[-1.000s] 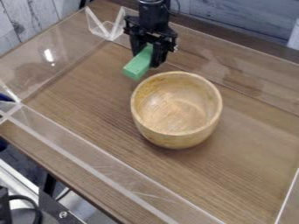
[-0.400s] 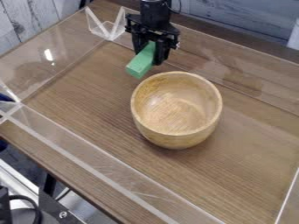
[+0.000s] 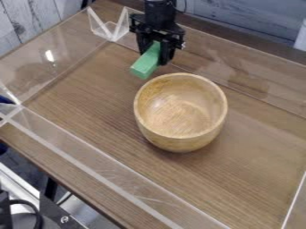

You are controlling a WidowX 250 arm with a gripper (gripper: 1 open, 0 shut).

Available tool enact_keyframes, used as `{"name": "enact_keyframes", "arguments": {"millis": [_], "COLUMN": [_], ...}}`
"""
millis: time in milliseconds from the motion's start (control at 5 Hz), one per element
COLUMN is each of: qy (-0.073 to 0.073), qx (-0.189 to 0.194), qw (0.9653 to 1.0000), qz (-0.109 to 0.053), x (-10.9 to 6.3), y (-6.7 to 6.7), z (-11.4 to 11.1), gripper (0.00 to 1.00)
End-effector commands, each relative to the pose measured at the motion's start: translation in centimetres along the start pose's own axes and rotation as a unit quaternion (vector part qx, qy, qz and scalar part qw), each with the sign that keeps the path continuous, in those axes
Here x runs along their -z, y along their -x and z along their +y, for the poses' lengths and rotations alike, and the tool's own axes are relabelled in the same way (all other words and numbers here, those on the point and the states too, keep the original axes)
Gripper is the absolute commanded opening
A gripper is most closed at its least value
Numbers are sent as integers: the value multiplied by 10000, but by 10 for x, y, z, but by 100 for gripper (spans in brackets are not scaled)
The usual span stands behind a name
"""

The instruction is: Remove the green block from inside the brown bowl and put it on the table

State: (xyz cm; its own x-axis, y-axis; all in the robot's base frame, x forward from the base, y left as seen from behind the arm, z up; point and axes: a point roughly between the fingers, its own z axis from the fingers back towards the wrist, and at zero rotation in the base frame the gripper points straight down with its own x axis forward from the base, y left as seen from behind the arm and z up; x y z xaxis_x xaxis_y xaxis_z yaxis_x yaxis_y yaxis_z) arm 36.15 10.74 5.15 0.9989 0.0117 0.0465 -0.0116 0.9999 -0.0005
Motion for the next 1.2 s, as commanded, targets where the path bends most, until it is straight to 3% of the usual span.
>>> {"name": "enact_keyframes", "arguments": {"millis": [0, 1000], "qy": [-96, -62], "qx": [-63, -322], "qw": [9993, 9989], "qz": [-358, -324], "x": [-18, -10], "y": [-13, -15], "z": [8, 23], "gripper": [0, 0]}}
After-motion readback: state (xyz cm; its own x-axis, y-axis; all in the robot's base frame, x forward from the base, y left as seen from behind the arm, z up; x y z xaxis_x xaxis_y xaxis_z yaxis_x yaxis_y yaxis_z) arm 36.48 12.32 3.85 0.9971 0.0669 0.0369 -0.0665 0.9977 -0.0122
